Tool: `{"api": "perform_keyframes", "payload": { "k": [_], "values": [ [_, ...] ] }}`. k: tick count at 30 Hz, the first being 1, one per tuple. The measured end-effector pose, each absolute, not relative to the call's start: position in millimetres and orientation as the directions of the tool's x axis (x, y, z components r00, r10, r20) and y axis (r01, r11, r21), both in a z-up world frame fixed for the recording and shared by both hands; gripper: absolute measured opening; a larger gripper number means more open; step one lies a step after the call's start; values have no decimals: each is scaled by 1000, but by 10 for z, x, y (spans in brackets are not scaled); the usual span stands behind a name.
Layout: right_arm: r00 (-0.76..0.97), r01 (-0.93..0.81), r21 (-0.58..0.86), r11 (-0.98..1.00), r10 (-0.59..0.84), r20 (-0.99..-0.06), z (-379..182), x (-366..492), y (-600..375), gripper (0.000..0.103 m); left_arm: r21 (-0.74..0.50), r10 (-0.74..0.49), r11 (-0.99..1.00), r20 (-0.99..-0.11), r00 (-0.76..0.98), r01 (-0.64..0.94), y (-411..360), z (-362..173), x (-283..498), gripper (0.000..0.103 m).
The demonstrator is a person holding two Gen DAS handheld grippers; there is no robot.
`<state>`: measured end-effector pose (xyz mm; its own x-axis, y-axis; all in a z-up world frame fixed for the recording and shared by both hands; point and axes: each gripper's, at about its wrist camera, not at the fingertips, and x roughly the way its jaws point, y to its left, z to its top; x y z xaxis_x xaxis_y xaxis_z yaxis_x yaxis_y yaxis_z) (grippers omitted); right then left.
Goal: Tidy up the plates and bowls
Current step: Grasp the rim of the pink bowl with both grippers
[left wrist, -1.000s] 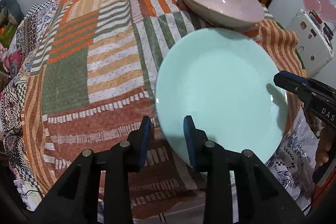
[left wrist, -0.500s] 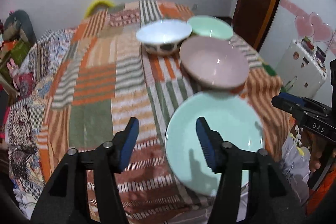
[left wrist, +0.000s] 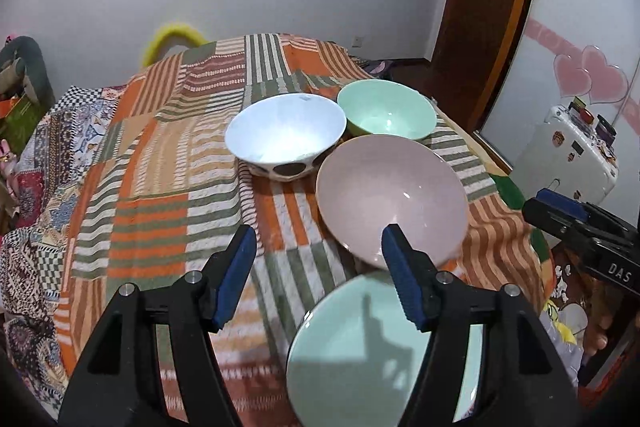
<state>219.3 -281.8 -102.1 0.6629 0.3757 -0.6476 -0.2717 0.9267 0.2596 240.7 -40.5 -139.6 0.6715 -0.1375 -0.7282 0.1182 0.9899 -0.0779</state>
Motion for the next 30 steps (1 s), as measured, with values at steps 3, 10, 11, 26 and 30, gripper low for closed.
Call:
{"api": "perform_keyframes", "payload": {
  "k": [3, 10, 11, 26, 30],
  "values": [
    [662, -259, 259, 931, 366, -654, -1071, 2338, -2809, 54, -93, -145, 989, -745, 651, 115, -410, -1504, 2601, 65],
    [630, -233, 275, 933, 361, -687, -1289, 2636, -2775, 54, -117, -162, 987, -773, 613, 113, -418, -1768, 2943, 65],
    [625, -229, 279, 933, 361, -692, -1325, 2663, -2770, 54, -120, -164, 986, -775, 610, 113, -419, -1800, 2975, 65],
    [548, -211, 335, 918, 396, -737, -1658, 2898, -2733, 39, -179, -226, 974, -792, 568, 139, -426, -2149, 3281, 25],
    [520, -218, 394, 893, 448, -728, -1717, 2914, -2752, 21, -213, -270, 963, -795, 543, 167, -468, -2202, 3282, 12]
  ]
}}
